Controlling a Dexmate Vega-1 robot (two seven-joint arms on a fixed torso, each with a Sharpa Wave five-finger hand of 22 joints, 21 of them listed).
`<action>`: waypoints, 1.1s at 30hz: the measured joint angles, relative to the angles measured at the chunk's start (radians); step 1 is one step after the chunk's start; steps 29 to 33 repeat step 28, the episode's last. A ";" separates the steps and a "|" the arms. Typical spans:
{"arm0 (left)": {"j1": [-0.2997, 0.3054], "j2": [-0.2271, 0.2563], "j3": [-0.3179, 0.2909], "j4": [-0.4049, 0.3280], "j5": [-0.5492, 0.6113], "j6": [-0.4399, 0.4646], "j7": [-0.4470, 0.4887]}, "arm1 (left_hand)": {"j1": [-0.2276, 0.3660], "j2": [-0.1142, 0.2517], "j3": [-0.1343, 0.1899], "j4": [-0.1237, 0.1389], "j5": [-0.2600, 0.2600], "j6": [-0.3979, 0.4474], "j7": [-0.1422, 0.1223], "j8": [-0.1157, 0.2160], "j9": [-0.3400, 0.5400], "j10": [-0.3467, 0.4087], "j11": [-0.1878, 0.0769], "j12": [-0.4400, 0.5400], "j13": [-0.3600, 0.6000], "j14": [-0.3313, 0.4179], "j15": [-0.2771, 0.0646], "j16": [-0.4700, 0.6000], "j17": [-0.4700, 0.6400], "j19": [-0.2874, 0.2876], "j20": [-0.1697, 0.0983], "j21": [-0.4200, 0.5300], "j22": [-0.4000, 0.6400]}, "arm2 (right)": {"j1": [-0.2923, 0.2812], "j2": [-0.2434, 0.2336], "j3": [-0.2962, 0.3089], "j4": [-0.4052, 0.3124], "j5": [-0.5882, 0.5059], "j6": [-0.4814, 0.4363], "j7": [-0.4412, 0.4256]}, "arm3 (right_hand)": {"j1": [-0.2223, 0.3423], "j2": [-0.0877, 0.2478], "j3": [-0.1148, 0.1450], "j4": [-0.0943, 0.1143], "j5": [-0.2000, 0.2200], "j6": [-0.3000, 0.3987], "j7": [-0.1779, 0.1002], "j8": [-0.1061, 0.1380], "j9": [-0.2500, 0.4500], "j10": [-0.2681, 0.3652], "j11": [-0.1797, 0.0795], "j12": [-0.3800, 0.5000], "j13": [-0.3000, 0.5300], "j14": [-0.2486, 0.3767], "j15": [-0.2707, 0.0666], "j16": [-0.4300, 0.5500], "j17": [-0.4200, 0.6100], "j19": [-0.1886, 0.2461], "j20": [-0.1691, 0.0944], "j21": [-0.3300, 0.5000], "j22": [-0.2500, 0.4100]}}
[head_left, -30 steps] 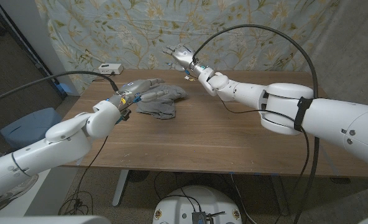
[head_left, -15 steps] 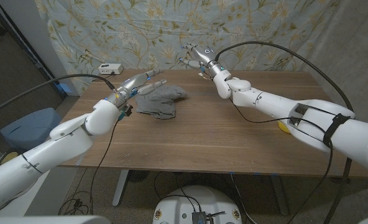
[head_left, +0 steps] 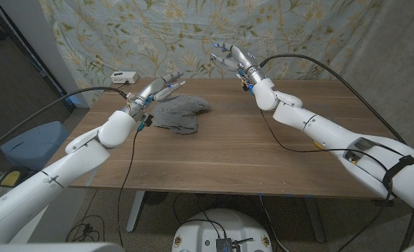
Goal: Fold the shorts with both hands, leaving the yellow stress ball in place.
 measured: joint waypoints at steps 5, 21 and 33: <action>-0.021 -0.022 0.005 0.057 -0.062 -0.067 -0.036 | -0.012 -0.001 0.001 0.006 0.000 -0.005 -0.005 0.000 -0.003 -0.010 0.010 0.000 0.000 -0.018 -0.007 -0.005 -0.002 -0.007 -0.011 0.000 0.000 | -0.076 -0.018 0.084 -0.046 0.095 0.035 0.047 | 0.000 0.000 -0.001 -0.007 0.000 -0.003 0.013 -0.007 0.000 0.001 0.016 0.000 0.002 -0.014 0.014 -0.007 -0.005 -0.016 0.009 -0.015 0.000; -0.092 -0.080 0.021 0.255 -0.263 -0.235 -0.186 | -0.031 0.008 0.002 0.021 0.000 -0.011 0.000 0.000 -0.003 -0.010 0.010 0.000 0.000 -0.031 -0.010 -0.006 -0.003 -0.011 -0.029 -0.006 0.000 | -0.335 -0.071 0.330 -0.195 0.426 0.081 0.125 | -0.058 -0.024 -0.024 -0.007 -0.008 0.041 0.074 -0.014 0.000 0.057 0.086 0.000 0.002 0.010 0.073 0.005 -0.019 0.017 0.069 -0.050 -0.005; -0.115 -0.094 0.035 0.304 -0.301 -0.271 -0.227 | -0.035 0.012 0.002 0.029 0.004 -0.011 0.000 0.000 -0.003 -0.010 0.010 0.000 0.000 -0.031 -0.010 -0.006 -0.003 -0.011 -0.029 -0.006 0.000 | -0.437 -0.107 0.428 -0.264 0.490 0.072 0.091 | -0.066 -0.032 -0.028 -0.011 -0.008 0.098 0.105 0.000 0.000 0.102 0.102 0.011 0.002 0.047 0.089 0.013 -0.032 0.053 0.080 -0.060 -0.005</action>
